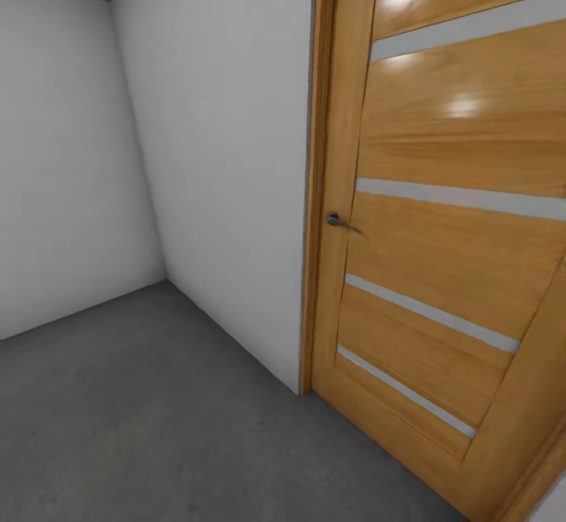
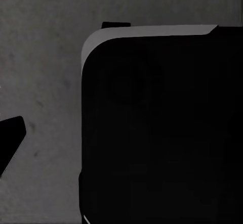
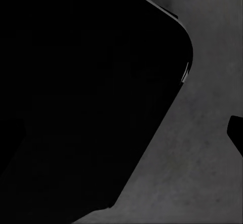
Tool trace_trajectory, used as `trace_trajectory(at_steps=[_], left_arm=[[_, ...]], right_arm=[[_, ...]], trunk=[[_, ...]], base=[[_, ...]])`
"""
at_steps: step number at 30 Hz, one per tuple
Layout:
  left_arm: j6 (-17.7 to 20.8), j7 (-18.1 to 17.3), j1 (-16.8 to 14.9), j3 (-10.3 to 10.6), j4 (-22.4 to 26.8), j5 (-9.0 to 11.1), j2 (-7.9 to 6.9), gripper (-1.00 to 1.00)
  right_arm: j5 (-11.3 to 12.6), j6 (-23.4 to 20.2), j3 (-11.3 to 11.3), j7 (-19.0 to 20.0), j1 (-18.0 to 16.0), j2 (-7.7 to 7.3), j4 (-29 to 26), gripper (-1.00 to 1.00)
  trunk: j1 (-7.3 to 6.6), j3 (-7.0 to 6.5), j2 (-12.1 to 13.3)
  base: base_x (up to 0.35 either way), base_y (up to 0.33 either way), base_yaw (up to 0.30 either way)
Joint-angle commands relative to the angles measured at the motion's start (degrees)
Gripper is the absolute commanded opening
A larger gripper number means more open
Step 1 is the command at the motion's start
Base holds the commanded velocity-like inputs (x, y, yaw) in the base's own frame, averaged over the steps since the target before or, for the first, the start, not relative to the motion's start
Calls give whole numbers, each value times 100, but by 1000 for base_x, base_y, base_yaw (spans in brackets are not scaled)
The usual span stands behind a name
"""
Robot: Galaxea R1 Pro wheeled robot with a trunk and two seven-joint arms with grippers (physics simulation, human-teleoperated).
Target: Move the two storage containers from the living room to the garage. In the garage, place one container on the floor and stack the other container on top of it (either order is fine).
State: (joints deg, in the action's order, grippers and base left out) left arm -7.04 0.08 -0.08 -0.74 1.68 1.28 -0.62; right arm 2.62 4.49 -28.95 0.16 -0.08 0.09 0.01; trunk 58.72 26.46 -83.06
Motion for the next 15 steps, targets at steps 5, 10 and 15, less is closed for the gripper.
trace_trajectory(at_steps=[5, 10, 15], left_arm=[[-17, -11, -1, -5, -1, 36, -7, 100], [-13, -52, -1, 0, -1, 323, -8, 100], [-8, -68, -1, 11, -1, 532, -8, 100]], right_arm=[[22, 16, -30, 2, -1, 2, 2, 100], [21, 16, -32, 2, -1, 0, 0, 100], [21, 16, -32, 2, -1, 1, 1, 100]], trunk=[[1, 4, -2], [1, 4, -2], [1, 4, -2]], base=[[204, 17, -56], [297, 78, -9], [313, 95, -1]])
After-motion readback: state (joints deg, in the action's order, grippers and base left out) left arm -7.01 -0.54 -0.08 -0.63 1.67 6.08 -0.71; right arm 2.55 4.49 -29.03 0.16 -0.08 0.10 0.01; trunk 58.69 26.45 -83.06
